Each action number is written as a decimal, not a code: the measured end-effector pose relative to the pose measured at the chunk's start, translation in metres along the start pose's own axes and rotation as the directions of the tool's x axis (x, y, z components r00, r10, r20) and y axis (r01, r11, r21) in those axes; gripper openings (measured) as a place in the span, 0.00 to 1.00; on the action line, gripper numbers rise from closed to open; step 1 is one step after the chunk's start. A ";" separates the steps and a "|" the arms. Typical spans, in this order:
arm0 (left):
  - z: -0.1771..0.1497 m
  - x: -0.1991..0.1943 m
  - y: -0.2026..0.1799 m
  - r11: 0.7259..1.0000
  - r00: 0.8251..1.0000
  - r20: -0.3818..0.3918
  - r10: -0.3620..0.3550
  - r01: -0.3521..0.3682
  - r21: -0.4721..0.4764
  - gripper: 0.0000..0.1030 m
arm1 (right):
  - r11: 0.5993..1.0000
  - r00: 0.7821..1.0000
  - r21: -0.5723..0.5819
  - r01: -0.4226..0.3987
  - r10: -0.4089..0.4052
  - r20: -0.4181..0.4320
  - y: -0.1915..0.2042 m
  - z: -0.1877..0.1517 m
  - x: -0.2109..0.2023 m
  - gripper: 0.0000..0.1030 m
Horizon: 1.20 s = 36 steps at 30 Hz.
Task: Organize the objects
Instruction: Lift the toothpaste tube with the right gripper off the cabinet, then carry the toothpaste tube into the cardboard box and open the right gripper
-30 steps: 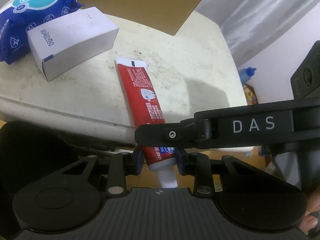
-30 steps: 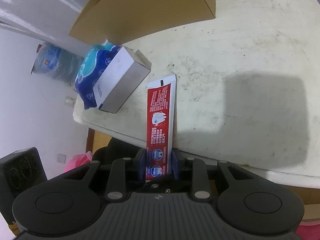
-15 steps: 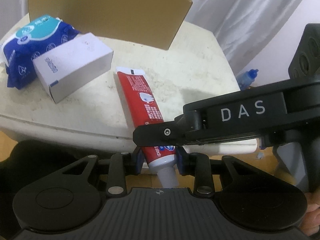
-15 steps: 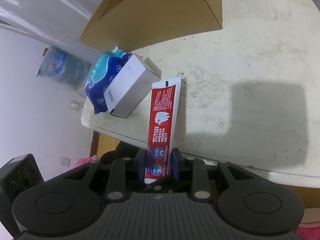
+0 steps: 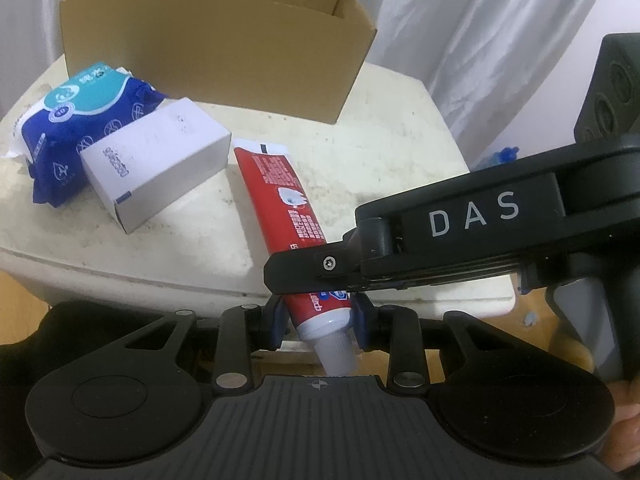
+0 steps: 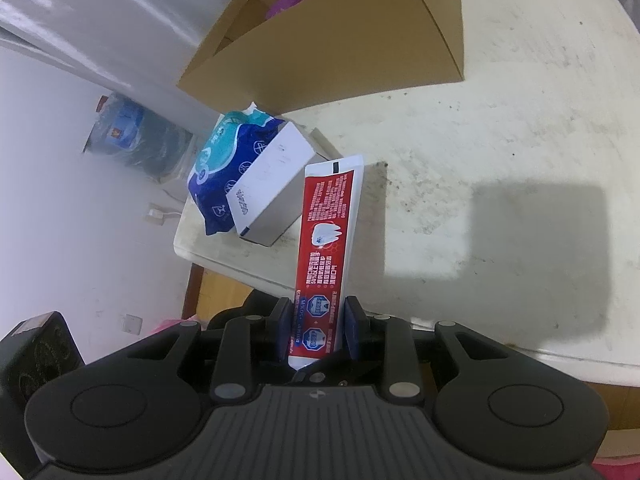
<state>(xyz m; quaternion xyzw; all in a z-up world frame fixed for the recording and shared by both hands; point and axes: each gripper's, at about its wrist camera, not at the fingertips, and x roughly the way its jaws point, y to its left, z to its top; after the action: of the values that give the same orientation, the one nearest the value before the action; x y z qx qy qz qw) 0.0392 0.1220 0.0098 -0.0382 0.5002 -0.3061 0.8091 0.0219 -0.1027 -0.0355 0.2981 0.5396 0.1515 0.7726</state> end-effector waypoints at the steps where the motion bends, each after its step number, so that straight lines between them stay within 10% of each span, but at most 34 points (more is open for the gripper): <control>1: 0.000 0.000 0.000 1.000 1.000 0.002 0.000 0.000 0.000 0.31 | 1.000 1.000 -0.001 0.000 0.000 0.001 0.001 0.000 -0.001 0.30; 20: 0.020 -0.035 -0.010 0.994 0.994 0.098 0.056 -0.065 0.084 0.31 | 0.997 0.995 -0.066 -0.038 0.044 0.094 0.029 0.011 -0.028 0.30; 36: 0.169 -0.047 -0.019 0.963 0.983 0.179 -0.035 -0.015 0.267 0.31 | 0.994 0.929 -0.103 -0.036 0.071 0.364 0.060 0.125 -0.073 0.30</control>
<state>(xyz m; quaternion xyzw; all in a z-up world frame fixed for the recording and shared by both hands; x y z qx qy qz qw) 0.1568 0.0899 0.1377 0.0412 0.3782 -0.3701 0.8475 0.1156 -0.1335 0.0859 0.2991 0.3695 0.1395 0.8686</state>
